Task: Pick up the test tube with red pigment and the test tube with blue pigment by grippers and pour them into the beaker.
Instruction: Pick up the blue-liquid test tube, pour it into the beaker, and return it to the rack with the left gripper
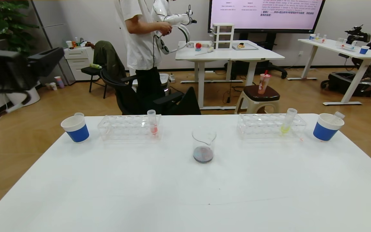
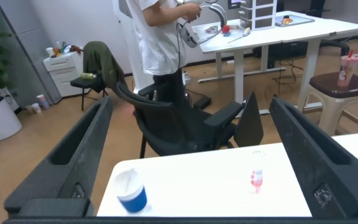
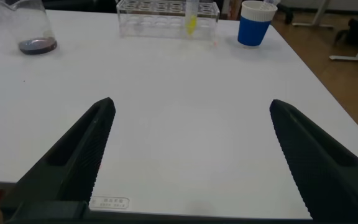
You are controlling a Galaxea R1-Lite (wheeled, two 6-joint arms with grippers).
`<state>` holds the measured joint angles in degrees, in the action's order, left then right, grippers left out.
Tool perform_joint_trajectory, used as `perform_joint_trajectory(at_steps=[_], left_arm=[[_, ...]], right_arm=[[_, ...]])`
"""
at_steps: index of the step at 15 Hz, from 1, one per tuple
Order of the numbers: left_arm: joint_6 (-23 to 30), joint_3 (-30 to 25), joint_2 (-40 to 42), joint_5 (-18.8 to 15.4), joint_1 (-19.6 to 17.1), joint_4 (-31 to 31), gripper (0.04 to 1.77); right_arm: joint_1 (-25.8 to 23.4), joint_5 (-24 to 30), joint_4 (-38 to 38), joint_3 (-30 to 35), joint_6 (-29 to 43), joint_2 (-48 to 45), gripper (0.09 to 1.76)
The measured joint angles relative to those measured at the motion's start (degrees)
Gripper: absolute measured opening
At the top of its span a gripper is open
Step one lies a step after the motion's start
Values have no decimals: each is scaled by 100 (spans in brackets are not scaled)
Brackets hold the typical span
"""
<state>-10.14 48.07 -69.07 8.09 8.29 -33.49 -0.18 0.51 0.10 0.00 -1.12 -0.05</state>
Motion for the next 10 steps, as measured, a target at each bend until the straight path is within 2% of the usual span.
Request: perform_joint_trajectory(at_steps=[3, 8, 10], left_arm=[[-94, -701, 1556, 24, -49, 1025, 175], [-93, -1376, 4133, 28, -146, 3544, 175], [-49, -1613, 4865, -5, -422, 4020, 175]], right_arm=[[0, -2, 0, 0, 0, 0, 174], [0, 0, 0, 0, 0, 0, 174], [0, 0, -2, 0, 0, 0, 174]])
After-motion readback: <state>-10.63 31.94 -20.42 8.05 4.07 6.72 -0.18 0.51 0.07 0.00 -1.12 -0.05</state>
